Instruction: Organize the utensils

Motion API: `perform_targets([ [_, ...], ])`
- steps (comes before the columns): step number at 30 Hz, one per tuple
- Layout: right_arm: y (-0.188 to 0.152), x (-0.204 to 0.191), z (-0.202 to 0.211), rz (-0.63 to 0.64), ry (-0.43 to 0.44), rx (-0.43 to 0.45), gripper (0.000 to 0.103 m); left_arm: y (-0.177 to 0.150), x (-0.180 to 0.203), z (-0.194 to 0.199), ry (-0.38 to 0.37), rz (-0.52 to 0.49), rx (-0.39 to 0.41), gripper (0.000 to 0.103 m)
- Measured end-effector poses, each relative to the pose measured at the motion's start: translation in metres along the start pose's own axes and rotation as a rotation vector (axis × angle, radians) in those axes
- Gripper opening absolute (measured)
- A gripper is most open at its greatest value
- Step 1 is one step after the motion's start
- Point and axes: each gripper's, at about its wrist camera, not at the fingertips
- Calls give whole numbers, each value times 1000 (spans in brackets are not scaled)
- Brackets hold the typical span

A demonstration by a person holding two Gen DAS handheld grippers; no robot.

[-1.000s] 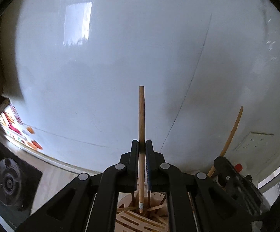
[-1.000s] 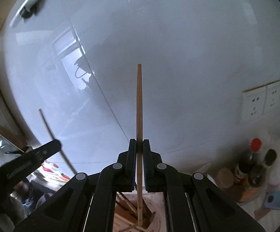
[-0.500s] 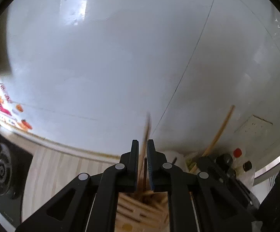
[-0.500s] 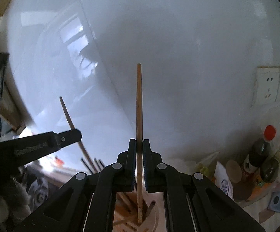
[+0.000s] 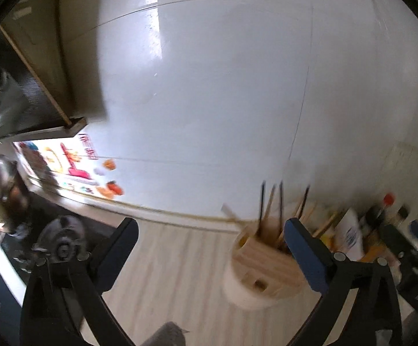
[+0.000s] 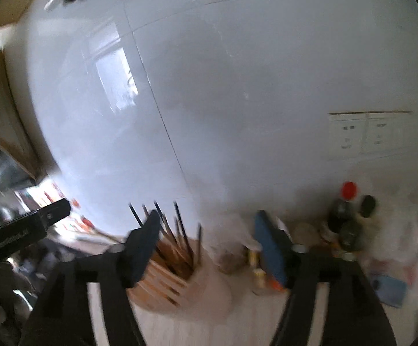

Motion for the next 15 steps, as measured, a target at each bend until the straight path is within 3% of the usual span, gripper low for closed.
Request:
perform_targets([
  [5,-28,-8,0,68,-91,-64,100,-29,0,-1,41,-1,-33,103],
  [15,-46,-6,24,125,-141,-68,103,-58,2,29,46,30,-33,103],
])
Point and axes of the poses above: each gripper's, at about its wrist camera, not at the fingertips, and z roughly against the way its jaws point, x to its right, y to its top, and after that the axes turned 5 degrees about -x, right-handed
